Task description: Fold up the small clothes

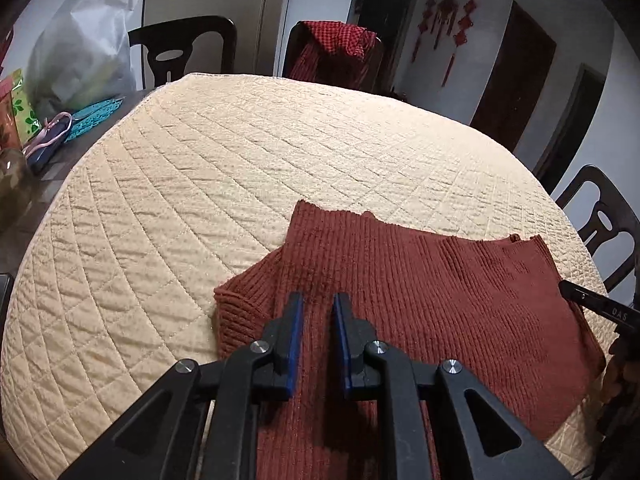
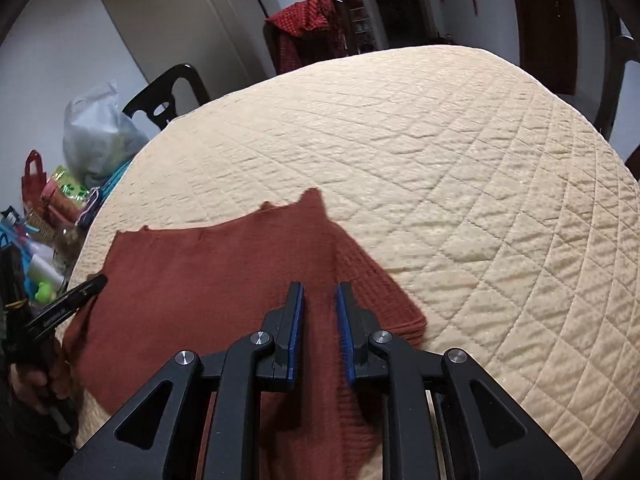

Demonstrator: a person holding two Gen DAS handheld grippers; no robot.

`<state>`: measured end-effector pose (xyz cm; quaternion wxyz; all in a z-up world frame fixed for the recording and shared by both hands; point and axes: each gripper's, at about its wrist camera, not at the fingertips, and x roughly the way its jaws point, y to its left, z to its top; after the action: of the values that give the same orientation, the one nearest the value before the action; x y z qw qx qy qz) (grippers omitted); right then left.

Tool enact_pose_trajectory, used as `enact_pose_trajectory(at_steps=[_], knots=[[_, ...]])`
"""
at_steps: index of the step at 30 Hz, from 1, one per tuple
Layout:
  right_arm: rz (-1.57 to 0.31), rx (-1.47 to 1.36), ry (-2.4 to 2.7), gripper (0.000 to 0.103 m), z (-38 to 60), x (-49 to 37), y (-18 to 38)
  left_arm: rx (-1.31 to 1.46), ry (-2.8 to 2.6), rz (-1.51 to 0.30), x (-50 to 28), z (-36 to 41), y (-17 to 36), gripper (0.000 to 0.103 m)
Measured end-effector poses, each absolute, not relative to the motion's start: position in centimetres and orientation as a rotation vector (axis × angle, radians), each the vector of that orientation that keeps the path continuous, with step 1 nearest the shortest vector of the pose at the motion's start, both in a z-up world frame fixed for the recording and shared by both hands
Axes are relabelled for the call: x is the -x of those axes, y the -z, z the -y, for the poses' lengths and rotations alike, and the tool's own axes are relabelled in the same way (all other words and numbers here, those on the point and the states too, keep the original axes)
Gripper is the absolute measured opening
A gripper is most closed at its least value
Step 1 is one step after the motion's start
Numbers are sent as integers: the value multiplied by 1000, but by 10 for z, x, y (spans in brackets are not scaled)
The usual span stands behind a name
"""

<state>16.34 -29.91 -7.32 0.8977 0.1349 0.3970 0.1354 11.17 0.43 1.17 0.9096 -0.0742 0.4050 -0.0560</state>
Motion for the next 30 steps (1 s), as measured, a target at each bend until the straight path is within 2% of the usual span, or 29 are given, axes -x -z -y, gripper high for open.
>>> enact_pose_trajectory(at_steps=[13,16,30], knots=[[-792,-270,-273,17,301,-153,64,122,96,-811,-103,0,-25,19],[-763,-258,-288,17,297,-143,55,106,84,-789,-93,2,-32,27],[-701,-186,-385,18,257,-106,38,87,54,-751,-57,2,-43,36]])
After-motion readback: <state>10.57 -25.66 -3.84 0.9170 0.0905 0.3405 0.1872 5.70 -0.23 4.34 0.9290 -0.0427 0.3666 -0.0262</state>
